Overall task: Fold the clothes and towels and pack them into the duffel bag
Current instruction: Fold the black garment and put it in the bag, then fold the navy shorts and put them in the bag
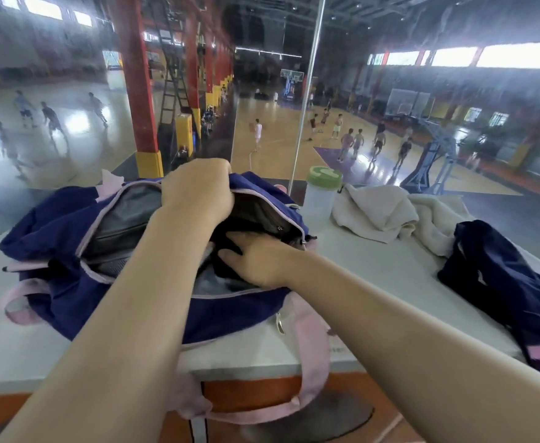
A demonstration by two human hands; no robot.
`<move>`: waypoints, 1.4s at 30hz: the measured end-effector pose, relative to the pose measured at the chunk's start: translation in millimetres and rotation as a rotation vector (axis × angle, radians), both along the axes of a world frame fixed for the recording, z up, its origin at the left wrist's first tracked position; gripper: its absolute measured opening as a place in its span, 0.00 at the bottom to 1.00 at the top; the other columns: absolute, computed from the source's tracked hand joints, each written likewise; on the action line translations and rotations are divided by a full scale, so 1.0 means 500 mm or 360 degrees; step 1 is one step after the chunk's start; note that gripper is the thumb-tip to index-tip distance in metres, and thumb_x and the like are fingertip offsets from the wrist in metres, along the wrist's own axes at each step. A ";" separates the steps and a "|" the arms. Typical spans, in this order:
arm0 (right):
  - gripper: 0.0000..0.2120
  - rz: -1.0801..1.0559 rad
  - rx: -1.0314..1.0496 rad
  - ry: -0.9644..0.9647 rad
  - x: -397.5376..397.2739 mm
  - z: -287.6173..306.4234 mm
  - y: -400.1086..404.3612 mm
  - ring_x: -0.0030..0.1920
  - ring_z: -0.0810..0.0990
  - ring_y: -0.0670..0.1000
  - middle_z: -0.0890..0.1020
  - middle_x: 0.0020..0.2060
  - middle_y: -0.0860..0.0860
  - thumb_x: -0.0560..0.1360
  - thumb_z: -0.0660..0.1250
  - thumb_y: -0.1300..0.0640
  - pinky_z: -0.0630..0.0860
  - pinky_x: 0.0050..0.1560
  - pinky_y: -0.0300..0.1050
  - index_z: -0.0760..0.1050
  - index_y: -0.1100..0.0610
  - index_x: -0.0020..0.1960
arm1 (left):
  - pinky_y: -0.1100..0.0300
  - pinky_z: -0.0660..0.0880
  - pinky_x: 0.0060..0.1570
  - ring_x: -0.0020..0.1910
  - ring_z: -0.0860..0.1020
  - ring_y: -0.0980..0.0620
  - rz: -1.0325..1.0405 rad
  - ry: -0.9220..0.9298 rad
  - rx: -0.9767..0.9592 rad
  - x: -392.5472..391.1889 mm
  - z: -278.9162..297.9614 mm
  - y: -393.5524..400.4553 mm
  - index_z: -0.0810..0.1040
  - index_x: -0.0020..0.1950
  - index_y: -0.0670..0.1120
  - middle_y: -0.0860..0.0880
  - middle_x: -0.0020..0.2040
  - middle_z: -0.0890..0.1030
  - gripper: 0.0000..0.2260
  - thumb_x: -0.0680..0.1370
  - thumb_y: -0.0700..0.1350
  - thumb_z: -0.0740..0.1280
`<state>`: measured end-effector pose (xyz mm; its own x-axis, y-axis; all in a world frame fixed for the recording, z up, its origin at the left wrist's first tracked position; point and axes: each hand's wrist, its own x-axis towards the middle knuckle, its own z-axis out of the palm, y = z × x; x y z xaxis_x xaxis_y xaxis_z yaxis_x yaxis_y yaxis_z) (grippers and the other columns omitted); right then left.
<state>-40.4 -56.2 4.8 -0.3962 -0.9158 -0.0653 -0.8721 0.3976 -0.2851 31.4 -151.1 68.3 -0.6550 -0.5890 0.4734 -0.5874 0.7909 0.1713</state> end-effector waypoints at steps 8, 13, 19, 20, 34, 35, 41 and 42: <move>0.17 -0.0147 -0.0515 -0.0048 0.000 0.061 0.261 0.60 0.76 0.55 0.79 0.60 0.54 0.78 0.58 0.60 0.70 0.61 0.47 0.75 0.56 0.65 | 0.47 0.66 0.65 0.69 0.68 0.44 -0.0552 -0.0420 0.0195 -0.065 0.025 0.143 0.65 0.73 0.54 0.49 0.71 0.71 0.28 0.74 0.48 0.67; 0.17 -0.0594 -0.0516 0.0089 -0.090 0.071 0.420 0.60 0.76 0.50 0.79 0.60 0.48 0.76 0.58 0.62 0.72 0.59 0.42 0.77 0.51 0.61 | 0.53 0.64 0.66 0.72 0.64 0.46 -0.0927 -0.0463 0.0476 -0.134 0.000 0.276 0.64 0.75 0.52 0.49 0.75 0.65 0.27 0.76 0.43 0.64; 0.16 -0.1180 -0.0343 0.0401 -0.238 0.058 0.594 0.58 0.74 0.58 0.78 0.57 0.54 0.75 0.62 0.54 0.71 0.60 0.53 0.71 0.54 0.62 | 0.62 0.63 0.63 0.72 0.66 0.50 -0.1133 -0.0425 0.0730 -0.221 -0.069 0.386 0.64 0.75 0.50 0.49 0.75 0.67 0.25 0.78 0.42 0.61; 0.19 -0.1262 -0.0322 0.0407 -0.256 0.053 0.616 0.59 0.74 0.59 0.77 0.59 0.55 0.75 0.63 0.51 0.70 0.61 0.53 0.69 0.54 0.65 | 0.63 0.63 0.61 0.72 0.66 0.51 -0.1167 -0.0409 0.0830 -0.231 -0.080 0.406 0.64 0.75 0.50 0.50 0.75 0.67 0.25 0.78 0.41 0.61; 0.15 -0.1378 -0.0255 0.0516 -0.339 -0.033 0.707 0.52 0.78 0.61 0.81 0.51 0.58 0.75 0.62 0.49 0.75 0.44 0.49 0.71 0.58 0.57 | 0.55 0.74 0.61 0.62 0.75 0.54 -0.1277 -0.0094 0.2098 -0.329 -0.201 0.600 0.64 0.76 0.48 0.51 0.70 0.72 0.28 0.76 0.33 0.59; 0.13 -0.1394 -0.0306 0.0547 -0.342 -0.036 0.709 0.50 0.79 0.61 0.81 0.49 0.58 0.76 0.61 0.51 0.74 0.42 0.49 0.71 0.58 0.57 | 0.56 0.74 0.61 0.64 0.73 0.53 -0.1282 -0.0089 0.2075 -0.334 -0.207 0.601 0.64 0.76 0.48 0.51 0.70 0.71 0.29 0.76 0.33 0.60; 0.10 -0.1461 -0.0550 0.0423 -0.354 -0.032 0.727 0.42 0.74 0.57 0.78 0.42 0.55 0.77 0.59 0.53 0.67 0.39 0.46 0.73 0.58 0.54 | 0.55 0.76 0.61 0.63 0.74 0.51 -0.1218 0.0018 0.2174 -0.355 -0.214 0.601 0.64 0.76 0.47 0.48 0.69 0.71 0.29 0.76 0.33 0.61; 0.10 -0.1474 -0.0605 0.0318 -0.356 -0.029 0.729 0.42 0.74 0.57 0.78 0.41 0.54 0.77 0.59 0.53 0.68 0.40 0.46 0.74 0.57 0.52 | 0.56 0.76 0.60 0.63 0.74 0.51 -0.1202 0.0036 0.2141 -0.358 -0.215 0.601 0.64 0.76 0.48 0.48 0.69 0.71 0.29 0.76 0.34 0.61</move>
